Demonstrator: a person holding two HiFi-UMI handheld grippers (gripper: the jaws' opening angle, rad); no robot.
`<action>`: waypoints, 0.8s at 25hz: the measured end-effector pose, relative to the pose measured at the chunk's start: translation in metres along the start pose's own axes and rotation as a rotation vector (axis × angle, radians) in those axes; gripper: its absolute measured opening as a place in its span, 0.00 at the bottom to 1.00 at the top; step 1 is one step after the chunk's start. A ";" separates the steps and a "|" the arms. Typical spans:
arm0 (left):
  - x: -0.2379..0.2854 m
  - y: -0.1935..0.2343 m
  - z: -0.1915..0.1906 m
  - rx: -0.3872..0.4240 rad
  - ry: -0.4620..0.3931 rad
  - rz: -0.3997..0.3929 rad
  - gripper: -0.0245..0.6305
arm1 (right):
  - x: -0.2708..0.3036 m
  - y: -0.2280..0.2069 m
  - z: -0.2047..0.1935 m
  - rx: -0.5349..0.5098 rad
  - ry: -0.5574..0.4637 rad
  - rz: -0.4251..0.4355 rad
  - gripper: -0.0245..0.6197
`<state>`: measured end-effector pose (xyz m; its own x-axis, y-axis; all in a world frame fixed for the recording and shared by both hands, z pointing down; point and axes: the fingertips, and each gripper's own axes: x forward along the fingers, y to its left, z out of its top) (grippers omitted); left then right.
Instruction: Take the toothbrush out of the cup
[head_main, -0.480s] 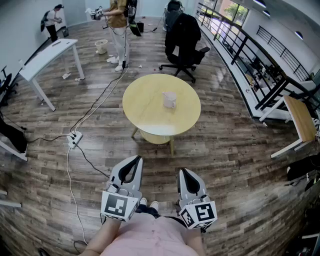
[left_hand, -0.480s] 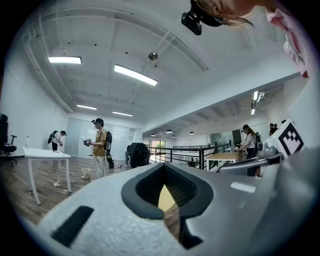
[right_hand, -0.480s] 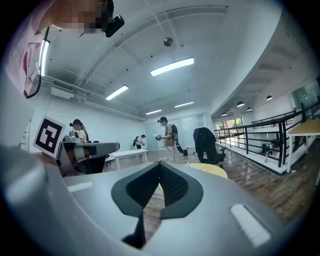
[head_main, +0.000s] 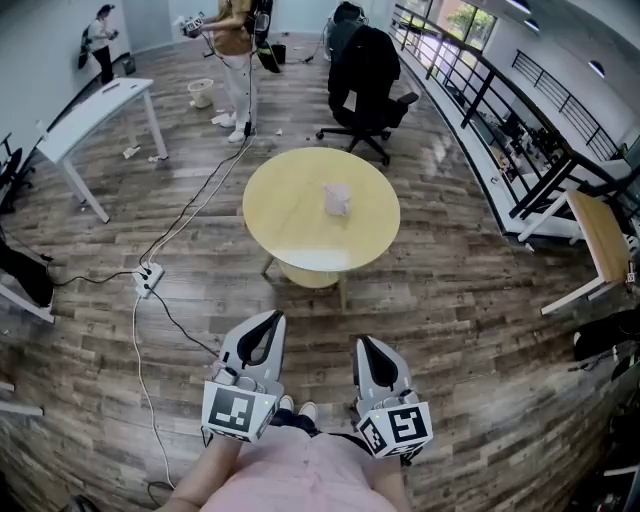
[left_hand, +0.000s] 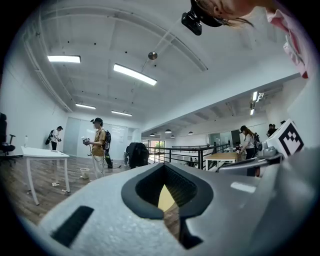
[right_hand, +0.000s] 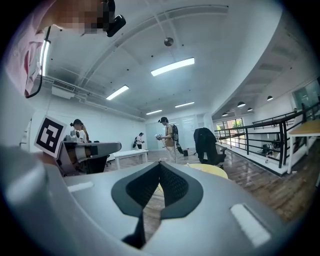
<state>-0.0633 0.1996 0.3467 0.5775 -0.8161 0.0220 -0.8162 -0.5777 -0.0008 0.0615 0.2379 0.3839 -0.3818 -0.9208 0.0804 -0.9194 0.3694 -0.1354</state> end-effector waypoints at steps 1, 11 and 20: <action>0.001 -0.001 0.000 0.001 0.003 -0.001 0.03 | 0.000 -0.001 0.001 0.001 -0.007 0.000 0.04; 0.021 -0.006 0.011 0.013 -0.118 -0.004 0.03 | 0.018 -0.015 -0.001 0.011 -0.014 0.036 0.04; 0.066 0.042 0.010 -0.015 -0.123 -0.010 0.03 | 0.084 -0.024 0.002 0.008 0.013 0.053 0.04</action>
<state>-0.0598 0.1214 0.3379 0.5818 -0.8070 -0.1011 -0.8103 -0.5859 0.0135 0.0519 0.1512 0.3921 -0.4307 -0.8984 0.0855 -0.8972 0.4161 -0.1478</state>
